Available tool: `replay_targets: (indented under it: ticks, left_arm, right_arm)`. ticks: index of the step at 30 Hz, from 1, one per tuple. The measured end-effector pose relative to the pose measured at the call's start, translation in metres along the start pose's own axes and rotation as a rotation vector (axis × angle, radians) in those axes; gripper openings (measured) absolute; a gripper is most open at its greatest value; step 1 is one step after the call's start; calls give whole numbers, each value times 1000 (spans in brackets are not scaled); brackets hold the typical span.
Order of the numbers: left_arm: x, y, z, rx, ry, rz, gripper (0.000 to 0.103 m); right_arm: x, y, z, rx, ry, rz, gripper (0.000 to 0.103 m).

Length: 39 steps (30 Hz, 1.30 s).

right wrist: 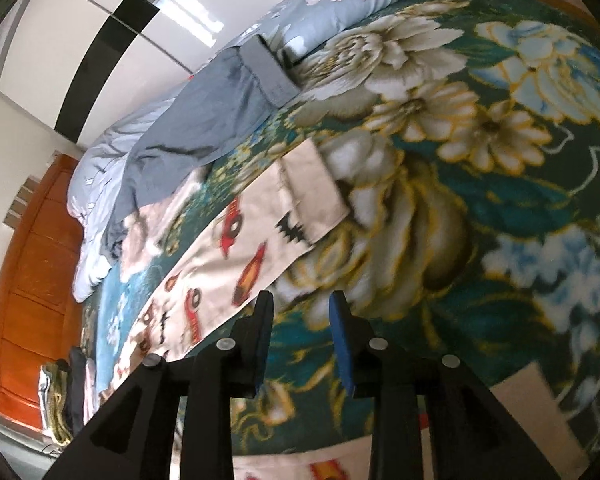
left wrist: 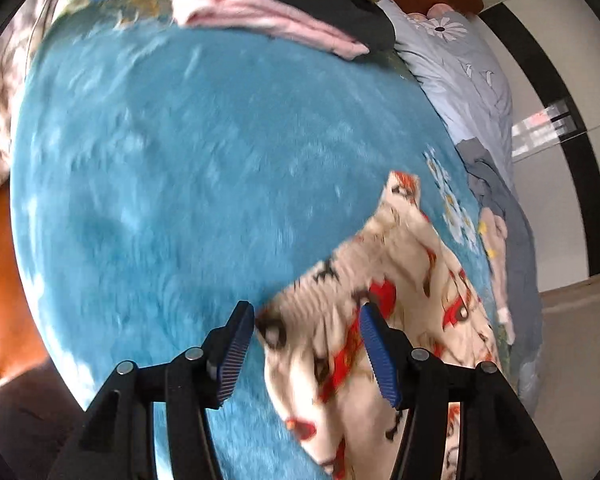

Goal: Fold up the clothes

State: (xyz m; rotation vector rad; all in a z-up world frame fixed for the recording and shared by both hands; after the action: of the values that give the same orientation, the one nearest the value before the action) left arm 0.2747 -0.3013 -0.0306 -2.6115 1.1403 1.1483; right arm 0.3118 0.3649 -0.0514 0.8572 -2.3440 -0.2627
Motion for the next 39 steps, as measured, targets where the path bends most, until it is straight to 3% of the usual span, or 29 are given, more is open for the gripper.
replay_targets:
  ticks: [4,5,6,7,12,20,24,32,34,36,39]
  left_arm:
    - [1,-18,8,32,-37,0,53]
    - [0,-21,8,29,-26,9,44]
    - [0,-22,8,26,-10,20,21]
    - [0,-23,8,21,1,26,6]
    - [10,-23,-2,-39,-49,-30,7]
    - [18,-28,-6,-14,-169,-59,7]
    - [21,-34,-4,7,-191,-65,8]
    - [34,-41,-4,23,-206,-132,10]
    - [33,-42,-6,13,-218,-130,18]
    - [31,-42,-9,7,-245,-126,38]
    - [23,-43,-10,7,-257,-93,53]
  right_arm:
    - [13,-10,-4,16,30,-1,30]
    - [16,-12,-6,19,38,-1,30]
    - [18,-15,-9,18,43,-6,30]
    - [21,-18,-12,18,48,-12,30]
    - [20,-33,-36,13,31,-20,31]
    - [-27,-59,-98,-26,-43,50,31]
    - [-59,-77,-124,-32,-91,104,47]
    - [-110,-118,-127,36,-98,266,48]
    - [-114,-120,-124,30,-82,288,48]
    - [-118,-119,-122,22,-64,307,48]
    - [-122,-116,-118,-2,-23,334,48]
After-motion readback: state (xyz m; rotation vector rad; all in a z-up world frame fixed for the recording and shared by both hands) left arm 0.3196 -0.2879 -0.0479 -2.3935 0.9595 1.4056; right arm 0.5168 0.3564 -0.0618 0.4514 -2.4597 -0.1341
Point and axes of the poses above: each gripper's, at about its wrist camera, not at the fingertips, and z roughly the way its jaws point, x to its left, y to its top, the point moved 2 cm from there along z, roughly the way its jaws point, and after that the axes turned 6 degrees about -y, right-handed, at the moved point
